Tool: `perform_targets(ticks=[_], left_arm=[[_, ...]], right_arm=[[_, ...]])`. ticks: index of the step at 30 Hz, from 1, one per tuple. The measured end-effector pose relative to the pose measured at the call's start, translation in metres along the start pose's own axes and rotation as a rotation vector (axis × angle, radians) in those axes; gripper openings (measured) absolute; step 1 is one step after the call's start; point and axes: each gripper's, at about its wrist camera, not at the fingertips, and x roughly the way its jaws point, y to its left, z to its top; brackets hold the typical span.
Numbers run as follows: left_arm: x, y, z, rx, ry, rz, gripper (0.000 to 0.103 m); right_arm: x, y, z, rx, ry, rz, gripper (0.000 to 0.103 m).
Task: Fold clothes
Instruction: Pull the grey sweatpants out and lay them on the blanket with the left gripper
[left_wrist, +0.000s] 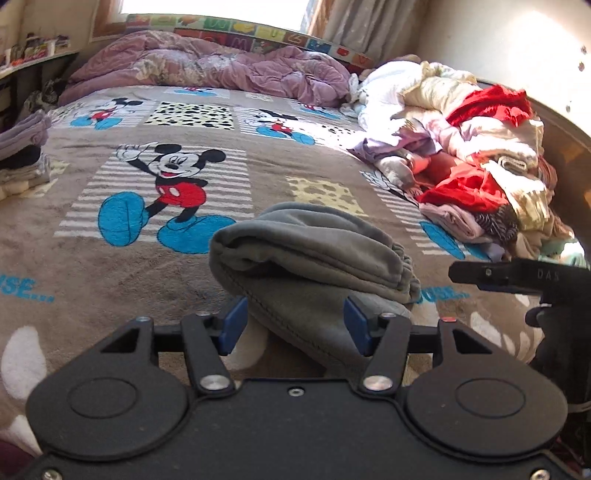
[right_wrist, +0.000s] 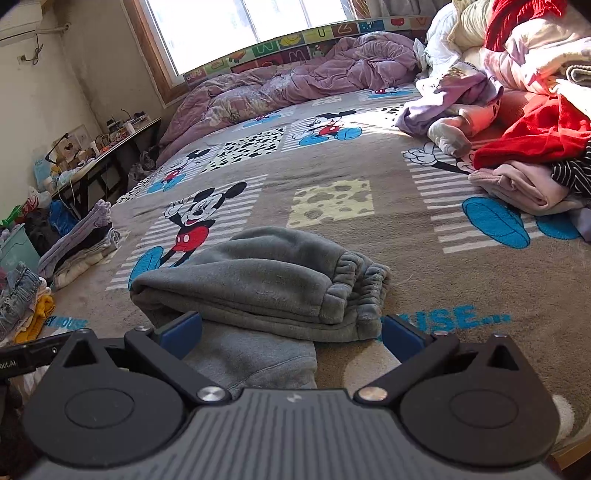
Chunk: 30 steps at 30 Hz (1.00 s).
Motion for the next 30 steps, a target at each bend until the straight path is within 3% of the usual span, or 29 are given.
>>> perform_targets(ticks=[6,13,17,22,27,28,30], left_arm=[[0.039,-0.041,0.011,0.279,0.03,0.019,0.058],[0.093,-0.08,0.021,0.566,0.059,-0.052,0.058],[0.122,-0.101,0.02,0.663,0.103,-0.085,0.058],[0.158,-0.117,0.01,0.8,0.157,-0.034,0.058],[0.181,-0.122,-0.001,0.841,0.21,-0.02,0.063],[0.182,-0.121,-0.001,0.831,0.206,-0.017,0.061],[0.176,-0.119,0.003,0.776,0.184,-0.042,0.028]], right_arm=[[0.016,-0.018,-0.014,0.12,0.011,0.059,0.103],[0.034,-0.068,-0.039,0.302,-0.023,0.102,0.103],[0.043,-0.091,-0.045,0.387,-0.038,0.118,0.103],[0.045,-0.114,-0.047,0.489,-0.087,0.164,0.103],[0.051,-0.126,-0.051,0.539,-0.07,0.169,0.103],[0.052,-0.127,-0.052,0.544,-0.065,0.167,0.103],[0.052,-0.127,-0.053,0.549,-0.063,0.167,0.103]])
